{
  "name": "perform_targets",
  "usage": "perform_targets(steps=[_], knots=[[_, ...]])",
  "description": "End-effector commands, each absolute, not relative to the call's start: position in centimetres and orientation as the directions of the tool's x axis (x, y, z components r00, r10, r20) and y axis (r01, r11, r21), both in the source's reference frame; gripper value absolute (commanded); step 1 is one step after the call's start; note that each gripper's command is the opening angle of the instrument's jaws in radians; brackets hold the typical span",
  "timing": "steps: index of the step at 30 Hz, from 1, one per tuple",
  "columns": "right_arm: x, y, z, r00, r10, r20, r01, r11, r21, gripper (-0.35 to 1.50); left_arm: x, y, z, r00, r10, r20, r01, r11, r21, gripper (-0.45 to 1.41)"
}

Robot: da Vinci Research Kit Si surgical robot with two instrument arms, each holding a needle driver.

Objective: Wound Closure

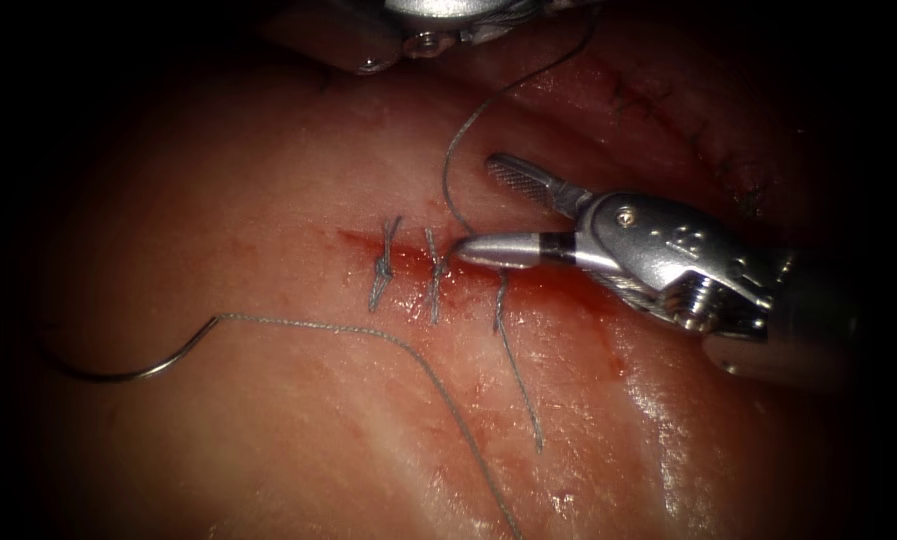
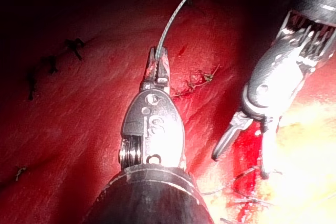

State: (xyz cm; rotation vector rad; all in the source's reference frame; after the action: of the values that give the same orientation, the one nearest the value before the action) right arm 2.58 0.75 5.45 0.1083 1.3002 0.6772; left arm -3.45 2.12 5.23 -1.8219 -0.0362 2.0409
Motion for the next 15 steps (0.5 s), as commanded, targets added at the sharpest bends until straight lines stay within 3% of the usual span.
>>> perform_targets(steps=[1, 15], knots=[[2.71, 0.79, 5.59, 0.106, 0.515, -0.851, -0.401, 0.805, 0.437, 1.05, -3.49, 2.07, 5.25, -0.074, 0.32, -0.944, -0.281, -0.915, -0.288, -0.45], [3.13, 1.05, 5.88, -0.05, 0.426, -0.903, -0.45, 0.798, 0.401, 0.81, -3.1, 1.3, 4.97, -0.084, 0.408, -0.909, -0.34, -0.869, -0.359, -0.45]])
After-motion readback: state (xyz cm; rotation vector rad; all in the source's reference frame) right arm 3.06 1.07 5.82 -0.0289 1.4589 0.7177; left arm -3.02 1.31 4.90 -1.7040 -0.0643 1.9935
